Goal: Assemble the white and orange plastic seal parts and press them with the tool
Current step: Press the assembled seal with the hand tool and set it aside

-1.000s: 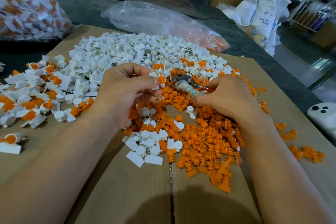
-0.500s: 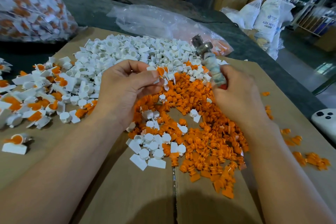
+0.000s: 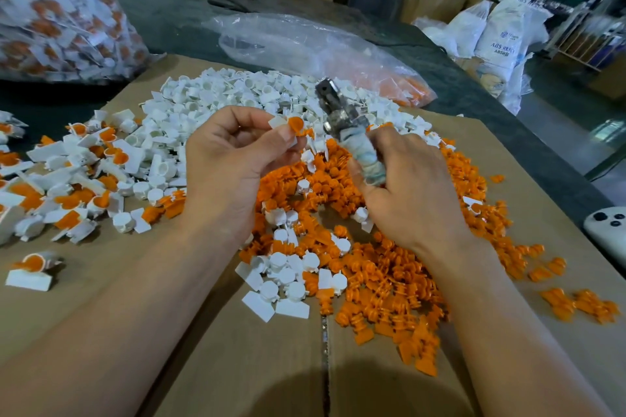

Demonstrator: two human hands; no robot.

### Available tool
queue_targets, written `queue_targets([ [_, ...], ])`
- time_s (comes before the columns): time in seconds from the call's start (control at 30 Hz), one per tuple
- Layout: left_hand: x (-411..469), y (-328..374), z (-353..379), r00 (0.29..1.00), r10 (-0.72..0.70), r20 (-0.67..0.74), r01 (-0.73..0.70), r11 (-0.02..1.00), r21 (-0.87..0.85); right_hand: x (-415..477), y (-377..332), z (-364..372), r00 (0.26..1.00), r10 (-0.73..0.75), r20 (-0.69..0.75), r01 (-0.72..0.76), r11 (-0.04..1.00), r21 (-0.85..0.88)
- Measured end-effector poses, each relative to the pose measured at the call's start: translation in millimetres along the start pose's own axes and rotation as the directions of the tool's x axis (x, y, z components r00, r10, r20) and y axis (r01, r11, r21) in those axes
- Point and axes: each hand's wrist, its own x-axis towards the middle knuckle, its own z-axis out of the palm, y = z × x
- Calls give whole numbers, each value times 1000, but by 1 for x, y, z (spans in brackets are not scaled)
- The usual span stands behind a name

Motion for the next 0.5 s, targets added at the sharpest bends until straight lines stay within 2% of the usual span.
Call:
queue_targets([
  [0.1, 0, 0, 1, 1000, 20, -7, -20, 1000, 8, -2, -3, 3, 1000, -25, 17, 26, 999, -28],
  [0.27, -1, 3, 3, 997, 73, -31, -72, 997, 42, -4, -5, 7, 995, -48, 89, 46, 999, 30],
  [0.5, -2, 2, 3, 994, 102, -48, -98, 991, 86, -4, -4, 9, 992, -49, 114, 44, 998, 44],
])
